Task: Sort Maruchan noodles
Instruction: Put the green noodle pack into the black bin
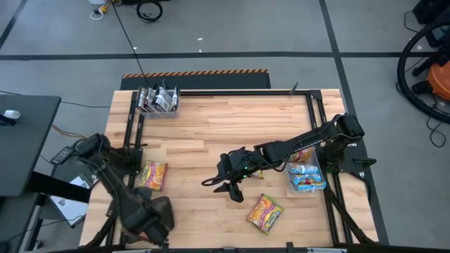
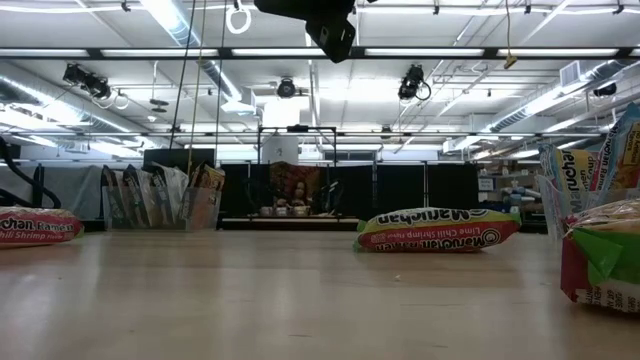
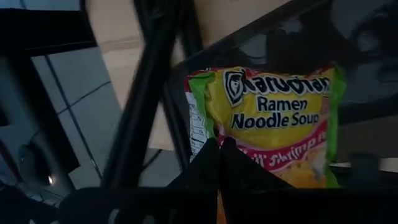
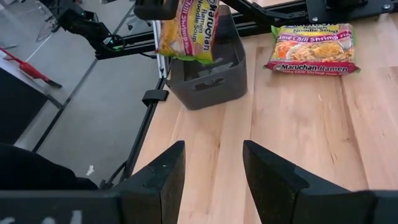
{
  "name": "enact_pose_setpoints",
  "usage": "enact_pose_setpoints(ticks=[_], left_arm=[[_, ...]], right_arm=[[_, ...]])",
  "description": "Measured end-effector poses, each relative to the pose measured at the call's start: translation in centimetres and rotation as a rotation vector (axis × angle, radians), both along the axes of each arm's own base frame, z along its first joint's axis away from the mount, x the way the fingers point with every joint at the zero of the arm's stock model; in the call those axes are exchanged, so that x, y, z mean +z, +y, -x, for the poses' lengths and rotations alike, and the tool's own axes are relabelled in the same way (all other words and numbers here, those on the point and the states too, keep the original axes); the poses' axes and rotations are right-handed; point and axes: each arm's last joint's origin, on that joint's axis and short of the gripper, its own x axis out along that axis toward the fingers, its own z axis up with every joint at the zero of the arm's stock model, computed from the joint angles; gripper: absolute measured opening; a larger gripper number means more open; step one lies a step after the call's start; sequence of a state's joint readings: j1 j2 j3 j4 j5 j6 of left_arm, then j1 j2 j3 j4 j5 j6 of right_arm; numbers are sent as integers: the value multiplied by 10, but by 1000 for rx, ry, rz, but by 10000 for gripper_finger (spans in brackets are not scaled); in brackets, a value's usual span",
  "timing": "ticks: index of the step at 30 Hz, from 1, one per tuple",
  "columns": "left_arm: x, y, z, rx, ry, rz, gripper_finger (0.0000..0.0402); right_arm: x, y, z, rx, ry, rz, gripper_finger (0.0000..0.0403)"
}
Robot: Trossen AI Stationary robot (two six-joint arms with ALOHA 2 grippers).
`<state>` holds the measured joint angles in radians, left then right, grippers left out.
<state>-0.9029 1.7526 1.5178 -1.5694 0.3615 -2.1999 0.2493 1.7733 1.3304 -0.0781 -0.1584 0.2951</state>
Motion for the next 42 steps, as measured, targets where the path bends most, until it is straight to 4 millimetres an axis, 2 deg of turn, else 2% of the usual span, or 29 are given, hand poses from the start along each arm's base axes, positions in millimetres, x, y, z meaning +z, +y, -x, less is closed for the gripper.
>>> enact_pose_setpoints(ticks=[7, 17, 20, 27, 30, 33, 37, 40, 42], left_arm=[[-22, -7, 29, 6, 104, -92, 4], [-32, 1, 26, 7, 98, -146, 10], [-32, 2, 25, -24, 118, -109, 32], [-29, -2, 30, -81, 224, 27, 116], [-19, 0, 33, -92, 207, 65, 144], [0, 7, 32, -81, 120, 93, 162], [26, 27, 25, -58, -180, -16, 166], [34, 47, 11, -34, -407, -168, 161], [31, 65, -1, -18, -475, -264, 158]], right_arm=[[0, 0, 0, -3, -6, 8, 168], [0, 0, 0, 2, -2, -3, 168], [1, 1, 0, 37, 4, -27, 168], [1, 3, 1, 90, 19, -70, 168], [4, 1, 3, 108, 19, -84, 168], [14, -4, 7, 106, 0, -90, 168], [32, -14, 15, 87, -36, -95, 168], [43, -22, 23, 58, -41, -88, 168], [50, -26, 29, 29, -39, -75, 168]])
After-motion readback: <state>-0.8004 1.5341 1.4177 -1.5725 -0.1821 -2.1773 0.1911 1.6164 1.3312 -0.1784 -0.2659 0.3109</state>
